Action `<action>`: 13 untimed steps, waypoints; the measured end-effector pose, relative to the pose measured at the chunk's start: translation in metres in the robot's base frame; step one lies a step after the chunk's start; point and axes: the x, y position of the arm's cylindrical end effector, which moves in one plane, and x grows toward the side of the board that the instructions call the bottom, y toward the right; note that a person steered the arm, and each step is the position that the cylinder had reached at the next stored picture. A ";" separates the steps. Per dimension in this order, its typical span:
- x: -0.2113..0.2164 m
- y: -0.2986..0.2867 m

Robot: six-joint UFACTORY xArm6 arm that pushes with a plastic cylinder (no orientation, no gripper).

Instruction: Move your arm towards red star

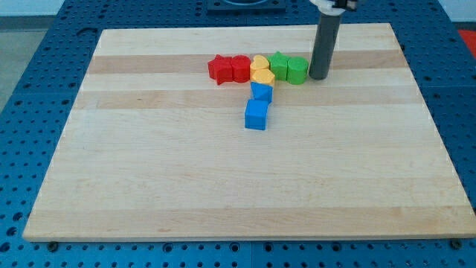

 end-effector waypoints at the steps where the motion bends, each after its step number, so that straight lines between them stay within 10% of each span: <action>1: 0.022 0.000; 5: 0.030 -0.032; 7: 0.117 -0.006; 9: 0.196 -0.155; 11: 0.136 -0.303; 13: 0.048 -0.313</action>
